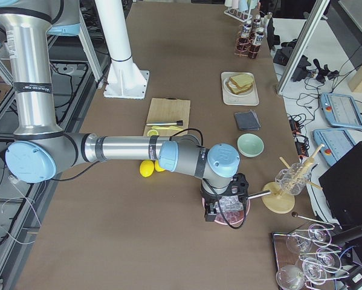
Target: Make sandwich and place on tray
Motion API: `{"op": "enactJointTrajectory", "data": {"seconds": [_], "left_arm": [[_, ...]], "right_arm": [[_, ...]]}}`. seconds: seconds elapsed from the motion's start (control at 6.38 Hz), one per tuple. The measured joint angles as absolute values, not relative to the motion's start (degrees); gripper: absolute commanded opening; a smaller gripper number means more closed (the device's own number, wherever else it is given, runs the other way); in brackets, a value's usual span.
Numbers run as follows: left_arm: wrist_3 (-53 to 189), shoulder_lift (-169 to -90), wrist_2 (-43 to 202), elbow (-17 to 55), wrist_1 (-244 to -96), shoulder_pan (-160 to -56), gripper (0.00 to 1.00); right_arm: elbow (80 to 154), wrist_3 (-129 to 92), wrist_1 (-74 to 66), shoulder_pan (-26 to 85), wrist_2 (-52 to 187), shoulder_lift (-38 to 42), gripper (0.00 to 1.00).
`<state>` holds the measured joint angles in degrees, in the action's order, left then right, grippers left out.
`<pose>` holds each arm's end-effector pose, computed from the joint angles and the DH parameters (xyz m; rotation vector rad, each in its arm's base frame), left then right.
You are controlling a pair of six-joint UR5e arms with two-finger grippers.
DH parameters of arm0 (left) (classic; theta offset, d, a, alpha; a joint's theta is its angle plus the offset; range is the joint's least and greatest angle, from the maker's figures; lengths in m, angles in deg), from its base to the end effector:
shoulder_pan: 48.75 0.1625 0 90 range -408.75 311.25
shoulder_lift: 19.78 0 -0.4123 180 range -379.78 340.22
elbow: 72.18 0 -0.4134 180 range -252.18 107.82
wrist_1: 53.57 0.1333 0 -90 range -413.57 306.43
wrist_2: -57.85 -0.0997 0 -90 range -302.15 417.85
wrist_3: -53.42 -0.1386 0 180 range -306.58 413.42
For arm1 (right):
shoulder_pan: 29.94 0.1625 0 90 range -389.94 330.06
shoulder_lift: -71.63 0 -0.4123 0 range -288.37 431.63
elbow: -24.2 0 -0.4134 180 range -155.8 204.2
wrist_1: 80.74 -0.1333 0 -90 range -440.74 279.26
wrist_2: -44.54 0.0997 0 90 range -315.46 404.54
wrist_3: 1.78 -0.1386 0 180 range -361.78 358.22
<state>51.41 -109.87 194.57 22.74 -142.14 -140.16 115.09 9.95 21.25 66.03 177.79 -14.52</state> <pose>-0.0451 -0.5170 0.6273 0.0833 0.8130 0.0354 0.0928 -0.5190 0.6524 -0.0031 -0.7634 -0.0478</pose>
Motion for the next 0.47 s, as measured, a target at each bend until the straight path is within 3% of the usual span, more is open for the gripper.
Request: {"op": "enactJointTrajectory", "data": {"seconds": [0.47], "left_arm": [[51.3, -109.6, 194.4, 20.5, -142.2, -140.2, 0.98]], "right_arm": [[115.8, 10.2, 21.2, 65.7, 178.3, -13.2, 1.0]]}}
